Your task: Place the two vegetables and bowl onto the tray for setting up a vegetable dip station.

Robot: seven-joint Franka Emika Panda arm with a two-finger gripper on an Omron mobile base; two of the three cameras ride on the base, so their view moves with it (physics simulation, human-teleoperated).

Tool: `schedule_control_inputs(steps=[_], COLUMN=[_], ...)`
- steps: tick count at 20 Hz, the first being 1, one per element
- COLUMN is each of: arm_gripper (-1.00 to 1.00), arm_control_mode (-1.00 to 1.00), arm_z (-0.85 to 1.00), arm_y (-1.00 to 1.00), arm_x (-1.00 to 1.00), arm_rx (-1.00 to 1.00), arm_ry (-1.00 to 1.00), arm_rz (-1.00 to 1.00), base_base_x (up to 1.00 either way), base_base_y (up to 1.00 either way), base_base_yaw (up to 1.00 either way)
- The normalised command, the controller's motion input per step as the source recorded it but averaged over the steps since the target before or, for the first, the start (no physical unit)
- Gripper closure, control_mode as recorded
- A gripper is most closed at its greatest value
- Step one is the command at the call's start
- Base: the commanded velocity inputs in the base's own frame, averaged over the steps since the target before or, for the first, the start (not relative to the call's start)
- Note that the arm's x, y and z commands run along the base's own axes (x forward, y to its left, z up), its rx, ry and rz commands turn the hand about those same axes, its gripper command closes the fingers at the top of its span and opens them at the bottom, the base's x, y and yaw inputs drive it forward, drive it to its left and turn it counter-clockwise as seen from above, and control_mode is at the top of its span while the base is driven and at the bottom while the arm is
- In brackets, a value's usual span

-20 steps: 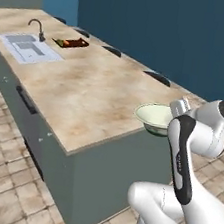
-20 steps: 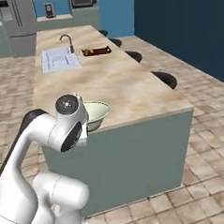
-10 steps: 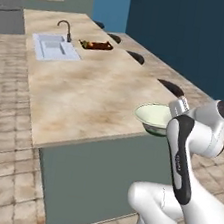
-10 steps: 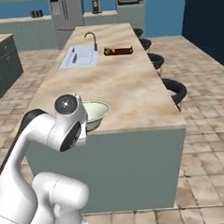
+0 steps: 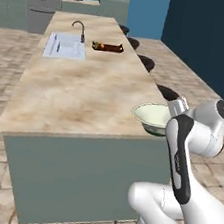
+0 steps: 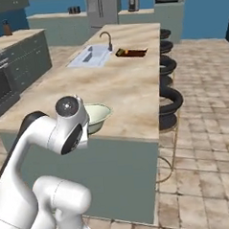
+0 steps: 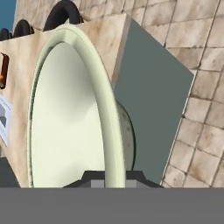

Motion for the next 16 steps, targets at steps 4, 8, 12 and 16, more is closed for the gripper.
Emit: schedule_control_inputs(steps=[4,8,12,16], arm_gripper=[1.00,1.00,1.00,1.00], arm_control_mode=[1.00,1.00,1.00,1.00], arm_z=[0.00,0.00,0.00,0.00], arm_y=[0.00,0.00,0.00,0.00], arm_x=[0.00,0.00,0.00,0.00], arm_rx=[0.00,0.00,0.00,0.00], arm_ry=[0.00,0.00,0.00,0.00], arm_rz=[0.00,0.00,0.00,0.00], base_base_x=[0.00,0.00,0.02,0.03], base_base_y=[-1.00,-1.00,-1.00,-1.00], base_base_yaw=[0.36,0.38,0.46,0.53])
